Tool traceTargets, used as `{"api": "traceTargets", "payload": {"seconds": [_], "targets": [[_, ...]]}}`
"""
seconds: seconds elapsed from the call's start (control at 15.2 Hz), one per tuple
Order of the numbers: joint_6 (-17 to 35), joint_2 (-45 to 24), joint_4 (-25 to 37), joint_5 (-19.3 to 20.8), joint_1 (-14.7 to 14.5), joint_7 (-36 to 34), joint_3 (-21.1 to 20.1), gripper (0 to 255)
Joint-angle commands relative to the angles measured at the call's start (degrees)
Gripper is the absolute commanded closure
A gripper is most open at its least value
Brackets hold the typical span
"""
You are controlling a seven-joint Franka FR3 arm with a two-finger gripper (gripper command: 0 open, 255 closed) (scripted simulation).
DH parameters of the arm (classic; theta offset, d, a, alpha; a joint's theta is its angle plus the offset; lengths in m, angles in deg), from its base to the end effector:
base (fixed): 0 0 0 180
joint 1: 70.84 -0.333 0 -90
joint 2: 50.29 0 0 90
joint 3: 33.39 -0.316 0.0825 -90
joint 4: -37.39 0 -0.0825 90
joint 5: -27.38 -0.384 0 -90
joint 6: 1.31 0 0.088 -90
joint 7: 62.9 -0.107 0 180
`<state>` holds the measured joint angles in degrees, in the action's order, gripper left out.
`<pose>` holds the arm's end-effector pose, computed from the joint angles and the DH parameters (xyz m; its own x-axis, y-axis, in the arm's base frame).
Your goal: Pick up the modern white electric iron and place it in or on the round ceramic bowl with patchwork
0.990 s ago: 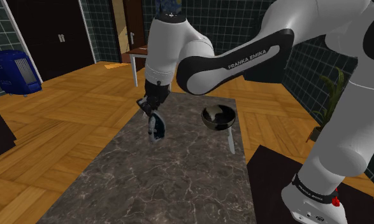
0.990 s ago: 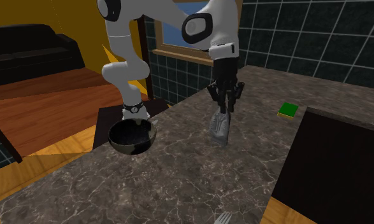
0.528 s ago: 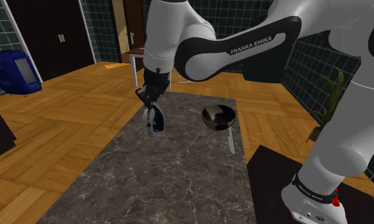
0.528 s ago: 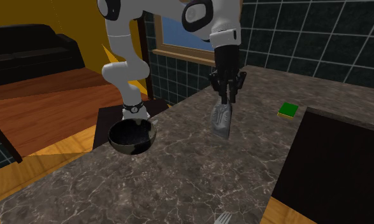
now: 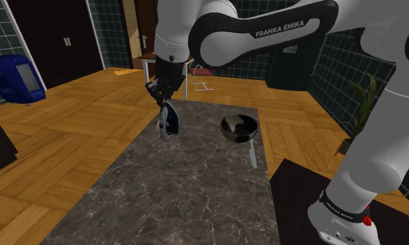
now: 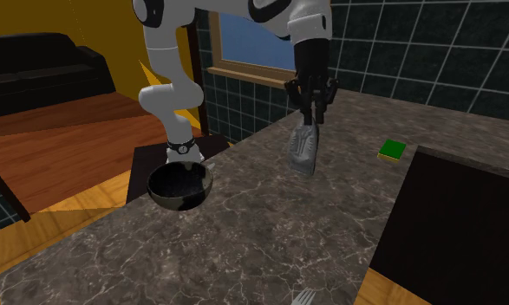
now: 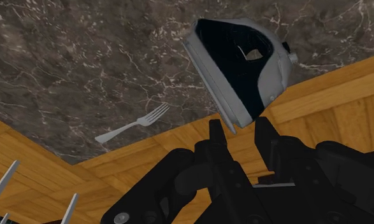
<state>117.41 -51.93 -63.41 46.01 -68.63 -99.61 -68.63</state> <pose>0.5126 0.3088 0.5718 0.9195 0.0611 0.3883 0.0322 -0.9962 0.0804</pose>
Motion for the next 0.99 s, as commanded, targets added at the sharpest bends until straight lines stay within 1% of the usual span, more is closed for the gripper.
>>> {"api": "traceTargets", "payload": {"seconds": [0.0, 0.46, 0.66, 0.92], "targets": [[-1.26, 0.14, 1.22, -0.29, -0.02, 0.43, -0.03, 255], [-6.15, -0.35, 6.60, -0.57, -0.28, 1.61, -0.26, 255], [-4.51, 6.30, 0.89, -5.91, 2.16, 7.07, 2.15, 255], [-3.59, 13.93, -5.33, -11.62, 3.64, 14.31, 6.55, 255]]}}
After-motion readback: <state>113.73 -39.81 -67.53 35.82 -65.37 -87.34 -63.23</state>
